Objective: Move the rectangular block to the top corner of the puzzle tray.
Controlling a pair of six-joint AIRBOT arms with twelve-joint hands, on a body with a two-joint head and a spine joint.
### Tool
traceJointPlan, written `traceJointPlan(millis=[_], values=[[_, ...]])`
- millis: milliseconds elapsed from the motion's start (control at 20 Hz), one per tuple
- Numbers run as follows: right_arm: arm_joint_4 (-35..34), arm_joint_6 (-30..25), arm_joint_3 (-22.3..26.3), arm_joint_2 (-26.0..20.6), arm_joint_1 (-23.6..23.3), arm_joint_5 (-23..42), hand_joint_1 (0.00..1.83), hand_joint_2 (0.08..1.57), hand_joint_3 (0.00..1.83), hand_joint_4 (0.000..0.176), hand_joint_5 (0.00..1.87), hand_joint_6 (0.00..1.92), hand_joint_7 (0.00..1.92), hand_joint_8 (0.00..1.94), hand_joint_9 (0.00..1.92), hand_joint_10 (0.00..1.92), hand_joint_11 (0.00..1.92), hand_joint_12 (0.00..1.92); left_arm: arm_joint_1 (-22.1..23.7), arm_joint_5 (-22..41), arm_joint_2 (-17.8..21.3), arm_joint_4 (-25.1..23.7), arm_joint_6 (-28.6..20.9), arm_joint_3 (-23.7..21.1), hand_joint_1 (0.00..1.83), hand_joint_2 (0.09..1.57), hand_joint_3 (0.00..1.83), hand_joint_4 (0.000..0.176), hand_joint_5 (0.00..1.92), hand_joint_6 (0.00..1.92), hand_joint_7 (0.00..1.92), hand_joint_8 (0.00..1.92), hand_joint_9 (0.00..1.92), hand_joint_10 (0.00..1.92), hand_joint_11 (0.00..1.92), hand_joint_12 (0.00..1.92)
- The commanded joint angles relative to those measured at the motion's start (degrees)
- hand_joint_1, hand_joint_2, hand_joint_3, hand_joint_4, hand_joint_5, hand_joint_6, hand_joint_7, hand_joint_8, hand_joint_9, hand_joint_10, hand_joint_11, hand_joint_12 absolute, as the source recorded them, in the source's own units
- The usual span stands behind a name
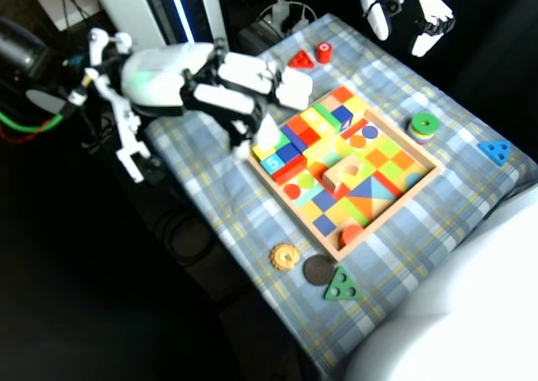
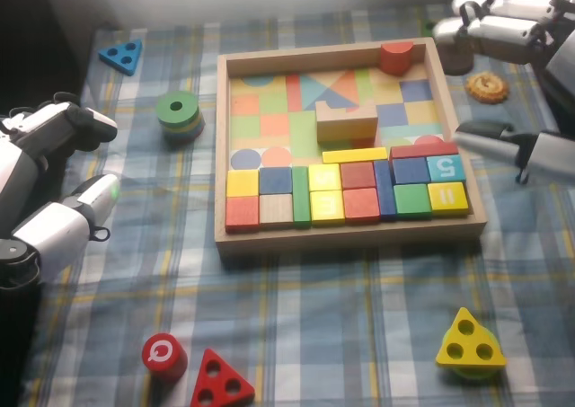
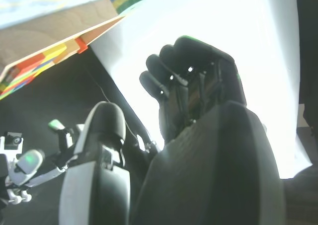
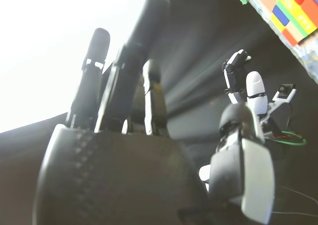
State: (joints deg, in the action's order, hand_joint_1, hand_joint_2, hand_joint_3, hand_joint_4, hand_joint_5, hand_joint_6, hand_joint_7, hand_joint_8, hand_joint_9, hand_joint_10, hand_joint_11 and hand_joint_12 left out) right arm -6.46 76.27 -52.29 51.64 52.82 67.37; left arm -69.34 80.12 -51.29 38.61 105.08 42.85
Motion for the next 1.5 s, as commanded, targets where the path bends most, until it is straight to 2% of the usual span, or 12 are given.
traceJointPlan(millis=[0,100,400,700,750,800,850,900,950,1150,1350,1450], values=[[0.7,0.1,-0.2,0.3,-1.1,6.8,0.86,1.28,0.02,0.000,0.67,1.75,1.18,1.94,1.37,1.92,1.43,1.92,0.5,6.4,-0.1,-2.0,-0.3,0.4,0.69,1.35,0.11,0.000,0.35,0.80,0.35,0.81,0.13,1.28,0.00,1.87],[1.0,0.1,-0.5,0.6,-1.6,6.4,0.85,1.27,0.01,0.000,0.75,1.91,1.18,1.94,1.38,1.92,1.43,1.92,0.5,6.4,-0.1,-2.0,-0.3,0.4,0.66,1.36,0.10,0.000,0.35,0.79,0.36,0.81,0.13,1.28,0.00,1.87],[1.2,-0.9,-2.3,2.4,-3.3,4.2,0.85,1.27,0.00,0.000,1.12,1.92,1.40,1.94,1.53,1.92,1.58,1.92,0.5,6.4,-0.2,-2.0,-0.3,0.4,0.64,1.36,0.08,0.000,0.39,0.74,0.38,0.76,0.14,1.24,0.00,1.86],[2.9,-11.8,-9.3,6.2,-7.3,-1.1,0.96,1.24,0.00,0.000,1.00,1.92,1.28,1.94,1.41,1.92,1.44,1.92,0.5,6.5,-0.1,-2.0,-0.3,0.4,0.70,1.37,0.06,0.000,0.41,0.66,0.41,0.71,0.17,1.19,0.00,1.83],[3.8,-11.8,-10.3,7.0,-8.6,-3.3,1.02,1.25,0.00,0.000,0.80,1.51,1.22,1.94,1.37,1.92,1.39,1.92,0.5,6.5,-0.1,-2.0,-0.3,0.4,0.70,1.37,0.05,0.000,0.42,0.65,0.42,0.71,0.17,1.21,0.00,1.85],[4.7,-11.8,-10.8,7.5,-9.5,-5.1,1.09,1.21,0.00,0.000,0.83,1.26,1.27,1.94,1.46,1.92,1.48,1.92,0.5,6.5,-0.1,-2.0,-0.3,0.4,0.71,1.36,0.05,0.000,0.43,0.65,0.42,0.71,0.17,1.22,0.00,1.86],[5.3,-11.8,-11.2,7.7,-10.1,-6.4,1.02,1.20,0.00,0.000,0.83,0.52,1.30,1.94,1.52,1.92,1.55,1.92,0.5,6.5,-0.1,-2.0,-0.3,0.5,0.70,1.36,0.04,0.000,0.43,0.66,0.42,0.71,0.16,1.24,0.00,1.89],[5.4,-11.8,-11.4,7.8,-10.3,-7.3,1.10,1.24,0.01,0.000,0.78,0.16,1.27,1.94,1.53,1.92,1.57,1.92,0.5,6.5,-0.1,-2.0,-0.3,0.5,0.71,1.36,0.04,0.000,0.42,0.67,0.42,0.71,0.16,1.24,0.00,1.90],[5.4,-11.8,-11.7,7.8,-10.3,-8.1,1.27,1.27,0.02,0.000,0.73,0.06,1.28,1.94,1.56,1.92,1.60,1.92,0.5,6.4,-0.1,-2.0,-0.3,0.5,0.71,1.36,0.04,0.000,0.41,0.70,0.41,0.70,0.15,1.25,0.00,1.90],[7.2,-15.5,-12.8,7.8,-10.3,-9.4,1.28,1.26,0.03,0.000,0.78,0.02,1.22,1.94,1.48,1.92,1.54,1.92,0.5,6.3,-0.2,-2.0,-0.3,0.6,0.70,1.37,0.02,0.000,0.42,0.66,0.43,0.66,0.15,1.20,0.00,1.88],[11.7,-32.2,-19.3,11.5,-10.3,-10.4,1.34,1.25,0.03,0.000,0.84,0.01,1.26,1.94,1.50,1.92,1.55,1.92,0.5,6.2,-0.2,-2.1,-0.3,0.6,0.72,1.37,0.02,0.000,0.44,0.64,0.44,0.65,0.16,1.20,0.00,1.86],[13.3,-35.9,-21.1,12.6,-10.3,-11.4,1.49,1.23,0.02,0.000,0.81,0.01,1.21,1.94,1.43,1.92,1.52,1.92,0.5,6.2,-0.2,-2.2,-0.3,0.6,0.69,1.38,0.01,0.000,0.44,0.60,0.44,0.61,0.17,1.16,0.00,1.81]])
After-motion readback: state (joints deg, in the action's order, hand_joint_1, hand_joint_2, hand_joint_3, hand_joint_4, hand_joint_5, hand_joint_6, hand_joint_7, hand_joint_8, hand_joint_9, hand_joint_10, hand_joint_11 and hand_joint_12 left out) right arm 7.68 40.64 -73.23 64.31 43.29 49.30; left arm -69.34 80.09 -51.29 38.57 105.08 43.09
